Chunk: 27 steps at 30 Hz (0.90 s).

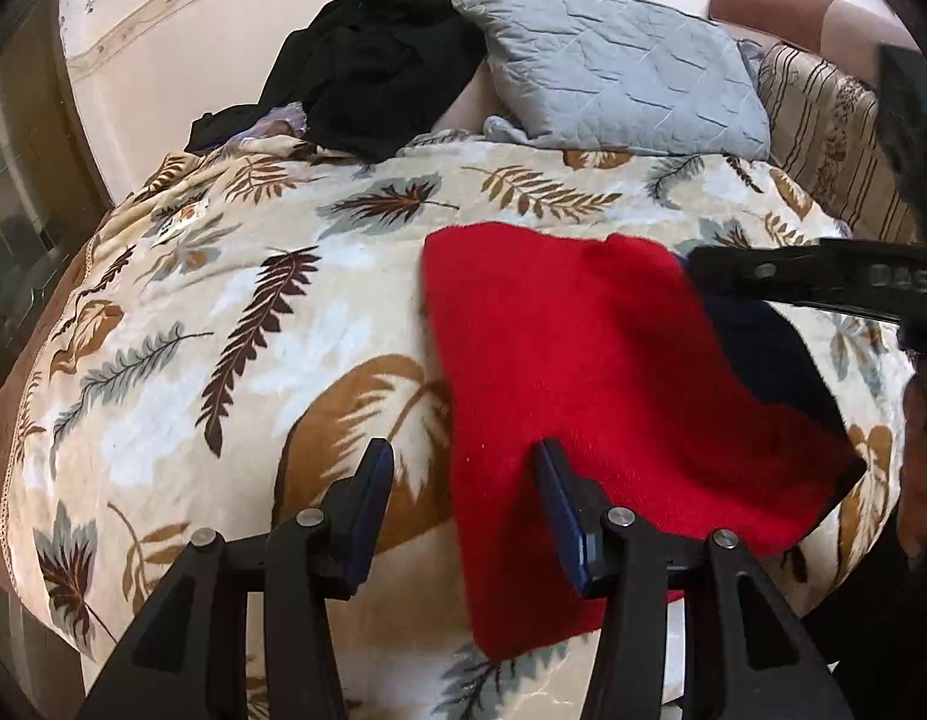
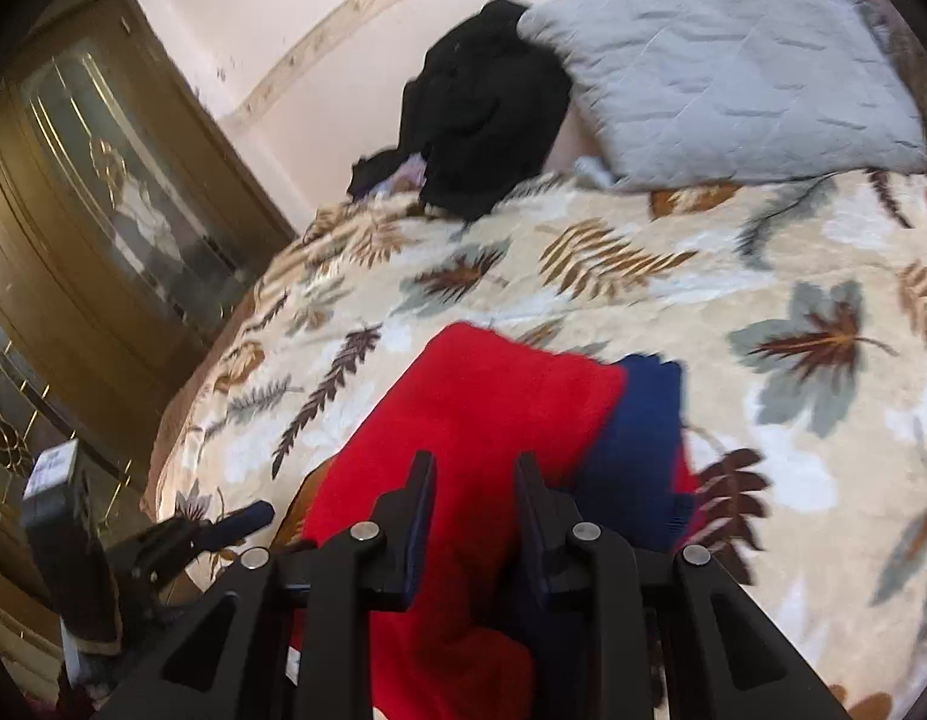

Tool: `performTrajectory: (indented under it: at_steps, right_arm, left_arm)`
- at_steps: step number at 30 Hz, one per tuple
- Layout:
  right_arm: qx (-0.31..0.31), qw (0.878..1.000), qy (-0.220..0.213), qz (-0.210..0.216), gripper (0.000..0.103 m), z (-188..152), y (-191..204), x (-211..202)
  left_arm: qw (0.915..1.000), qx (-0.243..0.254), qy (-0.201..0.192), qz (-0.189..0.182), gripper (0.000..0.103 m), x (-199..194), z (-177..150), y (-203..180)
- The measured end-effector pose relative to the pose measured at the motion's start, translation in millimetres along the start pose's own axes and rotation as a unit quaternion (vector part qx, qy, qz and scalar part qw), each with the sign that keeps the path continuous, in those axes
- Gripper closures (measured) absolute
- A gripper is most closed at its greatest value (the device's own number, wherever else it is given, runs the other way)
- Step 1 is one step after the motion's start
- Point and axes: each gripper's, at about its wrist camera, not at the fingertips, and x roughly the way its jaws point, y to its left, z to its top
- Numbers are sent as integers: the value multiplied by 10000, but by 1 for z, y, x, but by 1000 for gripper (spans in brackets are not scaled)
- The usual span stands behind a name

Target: Fold small clothes

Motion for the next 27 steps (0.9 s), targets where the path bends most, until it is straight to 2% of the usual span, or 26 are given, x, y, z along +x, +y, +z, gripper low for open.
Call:
performTrajectory:
  at_steps: [3,6,10,12,14,17,21,22,23,25,26,27]
  right_arm:
    - [-4,9992,373,-149,74,-3,2,26]
    - [337,9948,855,-439,76,-15,-19,55]
    - [454,9954,746,-402,77,-17,-27,48]
    - [517,9953,699,-418,72,-15,-26,36]
    - [525,9955,594,-518,72,-16,-23,20]
    - [267,9956,346,-823,72,-21,-9,-13]
    - [188,9919,-9,-1258,72,-30,3,-63]
    - [174,9905,-86,-1358,72,-33,7,-76]
    - [165,9894,-143,-1438,70,-35,10,-86]
    - [121,9872,-291,-1563,69,-41,17,-110]
    - [92,9864,-350,-1601,64,-44,20,-118]
    - [44,9851,-416,-1667,47,-48,24,-129]
  left_arm:
    - [9998,116,3,129,48,5,-4,-2]
    - [9994,272,51,215,45,14,-10,-6]
    - [9993,229,36,305,45,7,-8,-8]
    - [9994,172,16,309,45,0,-7,-8]
    - [9995,105,0,310,44,-8,-6,-9]
    - [9988,43,-189,445,38,-26,-6,-12]
    - [9974,-64,-494,522,37,-58,-6,-18]
    - [9969,-87,-548,551,32,-67,-6,-19]
    - [9964,-100,-591,596,22,-75,-6,-21]
    - [9948,-107,-769,665,19,-92,-6,-24]
    - [9939,-105,-869,678,19,-101,-6,-25]
    - [9927,-116,-984,690,19,-113,-6,-26]
